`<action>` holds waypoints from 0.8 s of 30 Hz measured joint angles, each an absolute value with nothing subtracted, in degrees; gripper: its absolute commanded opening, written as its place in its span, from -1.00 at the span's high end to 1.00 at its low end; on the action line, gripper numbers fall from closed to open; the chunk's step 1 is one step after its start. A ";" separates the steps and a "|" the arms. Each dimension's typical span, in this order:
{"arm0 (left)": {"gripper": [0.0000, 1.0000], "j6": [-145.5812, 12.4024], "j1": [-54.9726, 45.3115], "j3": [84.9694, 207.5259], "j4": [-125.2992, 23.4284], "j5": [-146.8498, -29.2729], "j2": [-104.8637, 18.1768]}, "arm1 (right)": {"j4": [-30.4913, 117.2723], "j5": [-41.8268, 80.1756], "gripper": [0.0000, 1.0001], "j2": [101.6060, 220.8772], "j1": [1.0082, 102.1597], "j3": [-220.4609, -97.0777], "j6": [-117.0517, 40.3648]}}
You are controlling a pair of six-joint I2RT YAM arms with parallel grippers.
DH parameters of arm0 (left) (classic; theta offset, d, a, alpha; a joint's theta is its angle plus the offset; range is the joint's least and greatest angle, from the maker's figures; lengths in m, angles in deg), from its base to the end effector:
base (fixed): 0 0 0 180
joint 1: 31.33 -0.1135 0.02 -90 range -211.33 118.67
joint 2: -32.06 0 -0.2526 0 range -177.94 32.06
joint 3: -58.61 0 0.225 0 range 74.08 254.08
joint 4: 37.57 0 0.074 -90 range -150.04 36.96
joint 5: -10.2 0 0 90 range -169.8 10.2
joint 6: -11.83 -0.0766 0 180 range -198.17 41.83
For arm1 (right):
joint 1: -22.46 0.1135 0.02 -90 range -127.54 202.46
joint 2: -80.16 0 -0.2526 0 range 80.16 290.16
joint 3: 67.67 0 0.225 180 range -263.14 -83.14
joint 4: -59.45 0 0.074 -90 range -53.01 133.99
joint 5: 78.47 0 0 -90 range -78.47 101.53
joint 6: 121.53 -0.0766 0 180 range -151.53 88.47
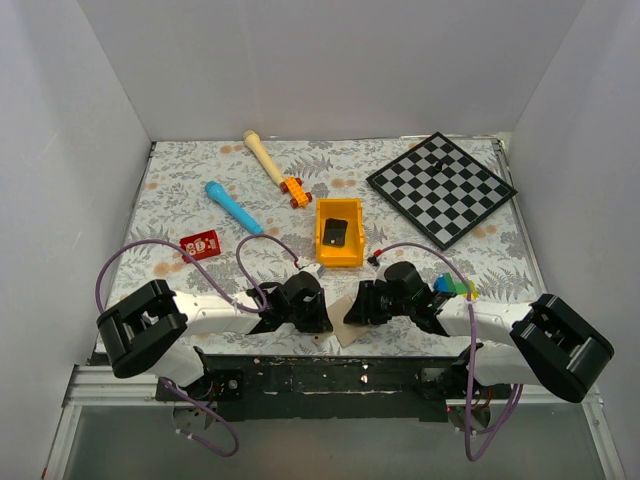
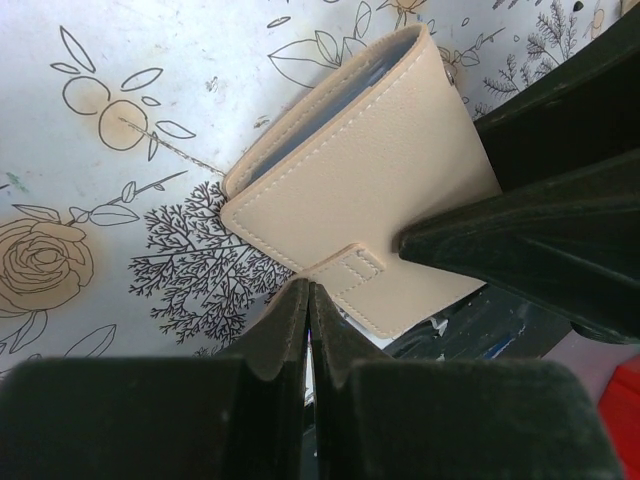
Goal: Put the credit cards into the card holder
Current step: Close the card holder at the center of the board.
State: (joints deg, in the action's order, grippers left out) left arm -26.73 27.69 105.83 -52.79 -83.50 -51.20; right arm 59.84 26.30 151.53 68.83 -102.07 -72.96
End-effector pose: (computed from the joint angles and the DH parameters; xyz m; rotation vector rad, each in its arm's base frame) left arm 0.1329 -0.2310 0.1146 0.2081 2.6800 -0.8258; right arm 0.1501 0.1857 0.1293 -0.2622 2.4135 1.0715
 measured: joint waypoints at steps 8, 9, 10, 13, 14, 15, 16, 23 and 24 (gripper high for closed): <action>0.97 -26.36 27.76 105.32 -52.57 -83.00 -50.61 | 61.37 29.18 0.75 151.56 68.50 -102.21 -72.98; 0.94 -26.34 27.78 105.32 -53.09 -82.52 -50.22 | 60.50 29.12 0.78 150.75 68.56 -102.45 -72.41; 0.92 -26.51 27.80 105.34 -54.38 -81.52 -49.39 | 58.49 28.79 0.83 149.57 68.74 -103.08 -71.60; 0.85 -26.75 27.87 105.48 -61.18 -76.86 -44.73 | 49.20 26.14 0.97 144.65 68.76 -106.27 -68.28; 0.80 -26.75 27.67 105.69 -63.30 -75.40 -43.11 | 46.01 24.96 0.97 142.84 68.76 -107.69 -67.04; 0.78 -26.77 27.43 105.87 -64.96 -74.06 -41.48 | 43.36 23.89 0.97 141.39 68.76 -108.98 -66.07; 0.75 -26.77 27.13 105.91 -66.45 -72.86 -39.77 | 39.34 21.80 0.97 139.40 68.78 -111.23 -64.72; 0.71 -26.97 24.07 105.78 -73.62 -67.75 -30.02 | 18.34 3.79 0.97 138.09 72.43 -127.28 -59.98; 0.71 -26.95 23.72 105.63 -74.01 -67.53 -29.37 | 15.52 0.48 0.97 139.32 73.92 -129.35 -59.78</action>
State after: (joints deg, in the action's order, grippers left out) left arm -26.95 23.72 105.63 -74.01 -67.53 -29.37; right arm 15.52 0.48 139.32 73.92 -129.35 -59.78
